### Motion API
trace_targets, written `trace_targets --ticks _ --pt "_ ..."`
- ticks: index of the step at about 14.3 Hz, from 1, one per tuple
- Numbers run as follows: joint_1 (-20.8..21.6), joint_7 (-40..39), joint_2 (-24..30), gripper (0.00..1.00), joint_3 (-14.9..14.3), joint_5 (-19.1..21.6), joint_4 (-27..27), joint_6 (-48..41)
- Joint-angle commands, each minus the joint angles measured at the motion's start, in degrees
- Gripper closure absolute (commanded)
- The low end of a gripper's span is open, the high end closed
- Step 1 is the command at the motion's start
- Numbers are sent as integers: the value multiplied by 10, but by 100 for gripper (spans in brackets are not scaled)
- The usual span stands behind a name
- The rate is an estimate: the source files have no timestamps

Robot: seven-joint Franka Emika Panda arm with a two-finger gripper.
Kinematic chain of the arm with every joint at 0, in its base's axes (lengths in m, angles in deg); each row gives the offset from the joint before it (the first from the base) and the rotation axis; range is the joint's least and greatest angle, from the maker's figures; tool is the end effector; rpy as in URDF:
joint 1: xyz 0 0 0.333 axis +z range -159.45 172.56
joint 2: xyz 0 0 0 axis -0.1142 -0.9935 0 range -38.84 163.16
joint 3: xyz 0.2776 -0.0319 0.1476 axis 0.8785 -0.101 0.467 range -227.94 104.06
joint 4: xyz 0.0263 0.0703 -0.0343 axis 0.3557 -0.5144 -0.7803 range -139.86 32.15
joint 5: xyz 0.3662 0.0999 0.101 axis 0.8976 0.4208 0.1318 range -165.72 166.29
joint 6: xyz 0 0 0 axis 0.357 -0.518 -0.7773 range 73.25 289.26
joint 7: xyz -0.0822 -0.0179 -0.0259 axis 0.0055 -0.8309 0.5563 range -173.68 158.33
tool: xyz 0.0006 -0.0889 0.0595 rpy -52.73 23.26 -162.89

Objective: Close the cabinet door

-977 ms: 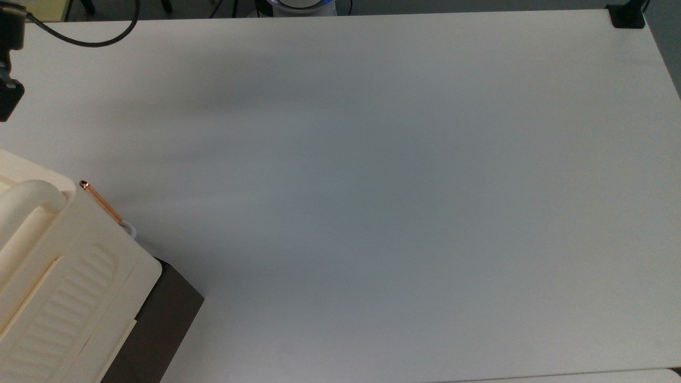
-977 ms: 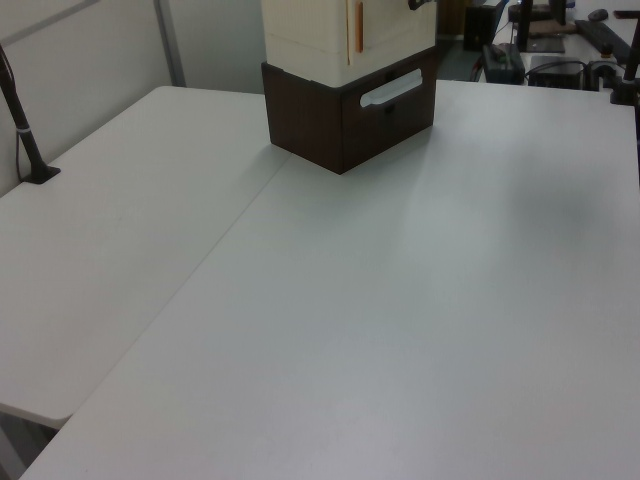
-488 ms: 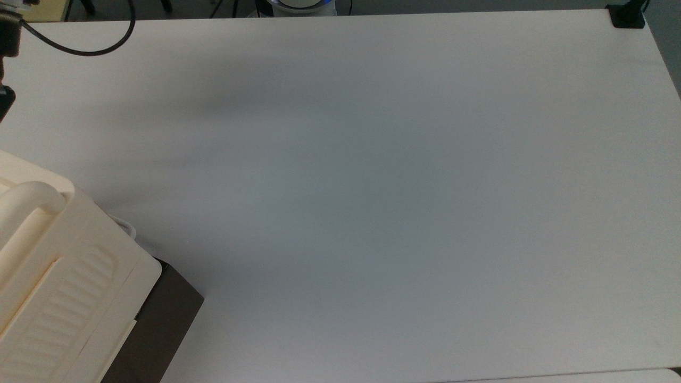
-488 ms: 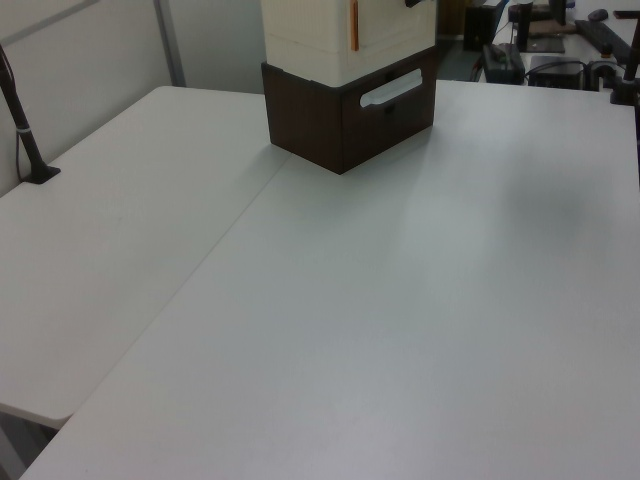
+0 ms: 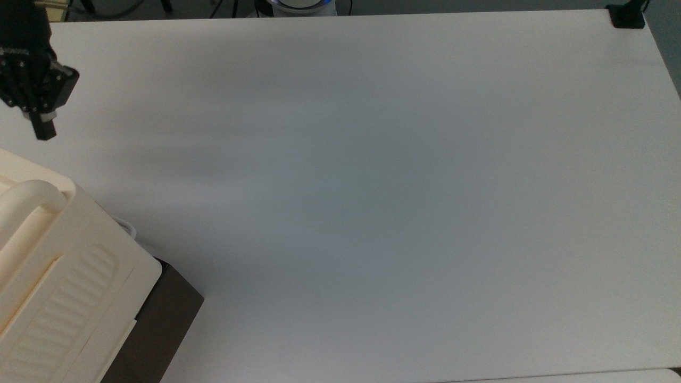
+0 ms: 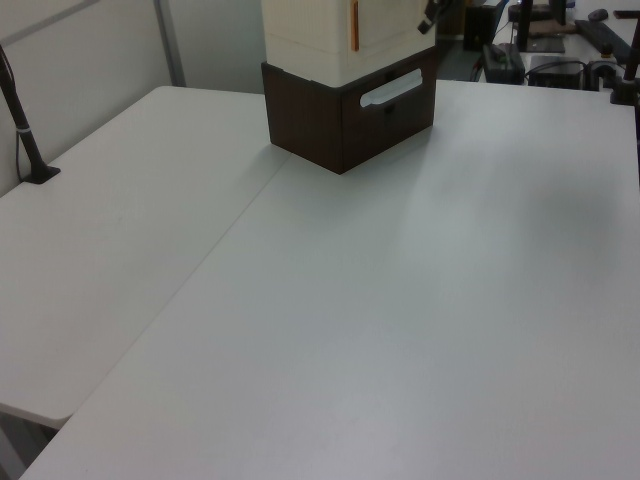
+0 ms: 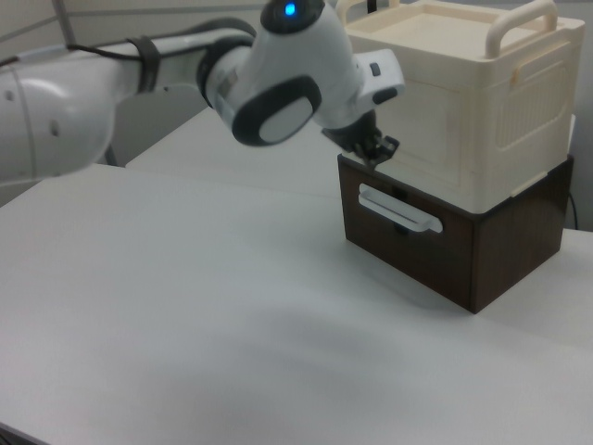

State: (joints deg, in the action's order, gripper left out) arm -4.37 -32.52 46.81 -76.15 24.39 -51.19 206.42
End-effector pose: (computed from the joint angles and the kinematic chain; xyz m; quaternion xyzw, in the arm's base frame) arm 0.6313 -0.2638 0.5682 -0.9505 0.0856 -0.2969 0.0338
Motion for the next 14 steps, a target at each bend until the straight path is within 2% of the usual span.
trace_targets --ticks 1,4,5,6,7,8,9,10,12,14 --pt "4 -21 68 100 8 -61 -22 -187" --pt "48 28 134 100 7 -96 -14 -368" --pt "67 48 145 100 7 -117 -14 -398" --pt "94 109 160 100 8 -140 -13 -421" --pt "113 160 169 99 8 -144 -13 -423" --pt "137 214 183 82 8 -148 -14 -424" --pt "152 232 187 62 8 -149 -14 -424" --pt "172 242 194 22 8 -154 -15 -429" --pt "192 235 190 0 8 -175 -19 -426" --pt "188 216 178 0 14 -188 -18 -418"
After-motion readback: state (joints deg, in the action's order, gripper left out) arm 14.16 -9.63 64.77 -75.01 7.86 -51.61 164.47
